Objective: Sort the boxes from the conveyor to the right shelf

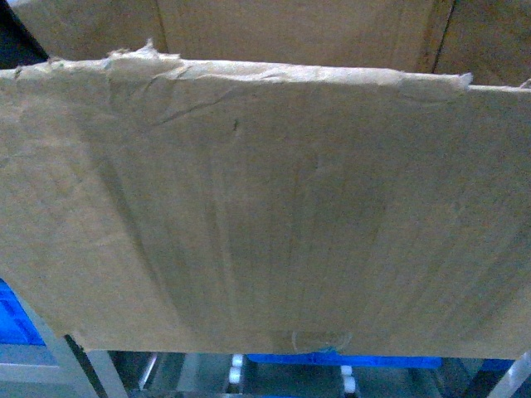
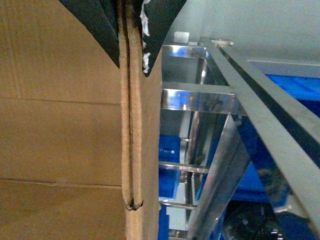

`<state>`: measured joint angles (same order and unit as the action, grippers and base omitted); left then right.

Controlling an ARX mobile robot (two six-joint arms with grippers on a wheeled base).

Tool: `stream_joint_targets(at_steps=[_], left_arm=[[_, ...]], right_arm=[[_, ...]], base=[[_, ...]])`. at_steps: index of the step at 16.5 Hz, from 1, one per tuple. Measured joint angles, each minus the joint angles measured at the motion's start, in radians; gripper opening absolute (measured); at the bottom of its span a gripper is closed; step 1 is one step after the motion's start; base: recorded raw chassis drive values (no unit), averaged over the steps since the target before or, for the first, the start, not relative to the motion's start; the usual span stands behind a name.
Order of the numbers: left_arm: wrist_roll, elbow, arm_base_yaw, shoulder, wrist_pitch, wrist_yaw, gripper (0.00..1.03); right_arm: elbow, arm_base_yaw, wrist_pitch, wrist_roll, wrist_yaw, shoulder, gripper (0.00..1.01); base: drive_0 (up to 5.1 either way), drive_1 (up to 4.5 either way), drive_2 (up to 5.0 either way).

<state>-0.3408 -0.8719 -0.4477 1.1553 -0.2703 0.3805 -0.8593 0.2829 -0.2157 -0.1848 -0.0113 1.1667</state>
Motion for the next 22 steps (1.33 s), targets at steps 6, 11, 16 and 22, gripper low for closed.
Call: stream_joint_targets(at_steps=[6,11,16,22], left_arm=[[0.0,0.0,0.003,-0.003,-0.002,0.002,0.02],[0.001,0.0,-0.003,0.004,0.0,-0.002,0.02],[0.0,0.0,0.0,-0.005,0.002,0.001,0.02],[0.0,0.0,0.001,0.002,-0.001,0.002,0.02]], right_arm=[[0.0,0.004,-0.003,0.0,0.0,-0.005,0.02],[0.0,-0.003,-0.01,0.0,-0.001,-0.002,0.02],[0.0,-0.001,-0.002,0.0,0.0,-0.01,0.02],[0.0,0.0,-0.002,0.0,0.001,-0.002,0.02]], base=[[3.0,0.2,-4.1],[0.8,0.1,-0.9],[0.2,1.75,-1.4],[0.0,1.08,-1.1]])
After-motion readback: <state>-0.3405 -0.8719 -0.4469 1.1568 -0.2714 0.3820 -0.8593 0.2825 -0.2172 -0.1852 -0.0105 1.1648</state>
